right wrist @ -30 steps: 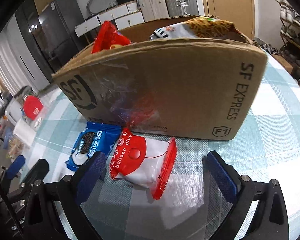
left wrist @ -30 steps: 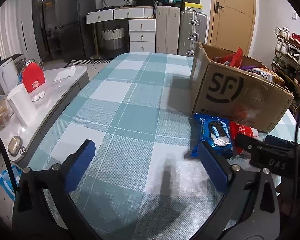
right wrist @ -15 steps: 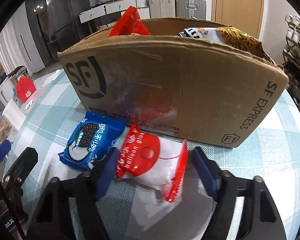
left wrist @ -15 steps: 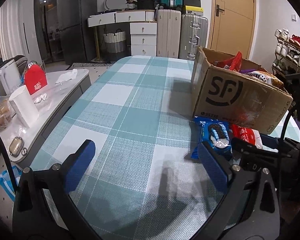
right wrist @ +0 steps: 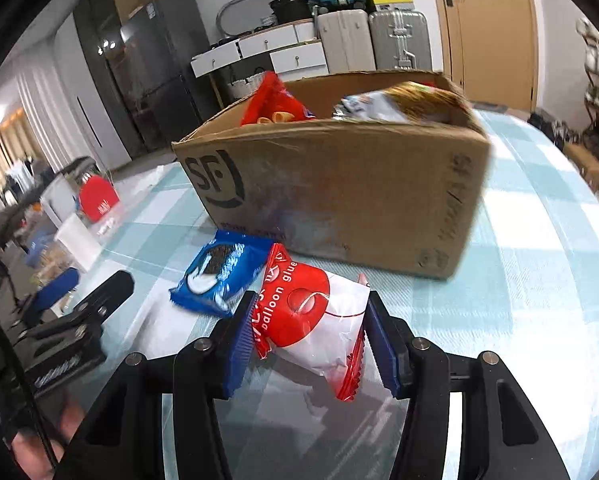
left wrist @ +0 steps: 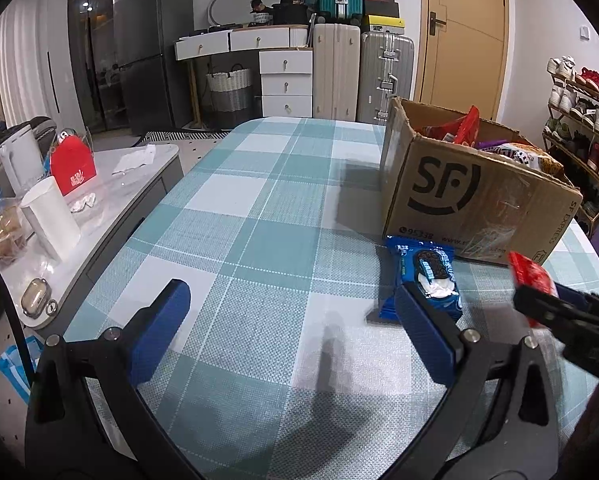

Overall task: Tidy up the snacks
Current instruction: 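Grasp the blue Oreo pack with the left gripper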

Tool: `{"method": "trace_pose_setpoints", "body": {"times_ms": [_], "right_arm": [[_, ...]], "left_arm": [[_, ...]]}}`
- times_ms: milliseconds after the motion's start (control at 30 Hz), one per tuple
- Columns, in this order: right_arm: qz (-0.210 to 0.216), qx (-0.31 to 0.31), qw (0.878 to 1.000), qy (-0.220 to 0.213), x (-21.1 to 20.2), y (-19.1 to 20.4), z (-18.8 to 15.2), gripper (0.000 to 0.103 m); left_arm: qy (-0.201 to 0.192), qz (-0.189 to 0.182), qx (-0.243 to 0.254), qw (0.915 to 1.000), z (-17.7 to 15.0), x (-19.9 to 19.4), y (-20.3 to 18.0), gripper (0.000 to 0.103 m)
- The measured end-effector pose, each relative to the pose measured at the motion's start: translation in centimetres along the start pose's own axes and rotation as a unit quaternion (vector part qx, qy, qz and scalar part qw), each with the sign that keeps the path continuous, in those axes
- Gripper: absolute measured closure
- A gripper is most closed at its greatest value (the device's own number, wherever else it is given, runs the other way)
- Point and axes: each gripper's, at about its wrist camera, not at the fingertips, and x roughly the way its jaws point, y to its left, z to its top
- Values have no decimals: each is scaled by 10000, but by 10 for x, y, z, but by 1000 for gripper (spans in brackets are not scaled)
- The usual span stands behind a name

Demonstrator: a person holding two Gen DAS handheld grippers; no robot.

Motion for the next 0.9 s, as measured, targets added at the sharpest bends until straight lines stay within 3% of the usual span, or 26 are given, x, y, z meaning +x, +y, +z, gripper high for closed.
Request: {"method": "trace_pose_setpoints", "body": {"times_ms": [67, 367, 667, 767, 900], "right_arm": [[242, 197, 9995, -29, -6, -9, -4, 50], [79, -123, 9993, -340, -43, -40, -16, 50], [427, 73, 9979, -478, -45, -54, -24, 50], [503, 161, 9974, -483, -46, -57, -24, 50], [619, 357, 9963, -484, -46, -65, -24, 50]], "left_arm": [[12, 13, 9, 10000, 0, 1, 0, 1], [-45, 195, 246, 9995, -1, -1, -9, 1], [179, 160, 444, 9987, 1, 9, -17, 1], [248, -137, 411, 9988, 4, 12, -22, 1], [636, -422, 420, 9962, 17, 29, -32, 1]]}}
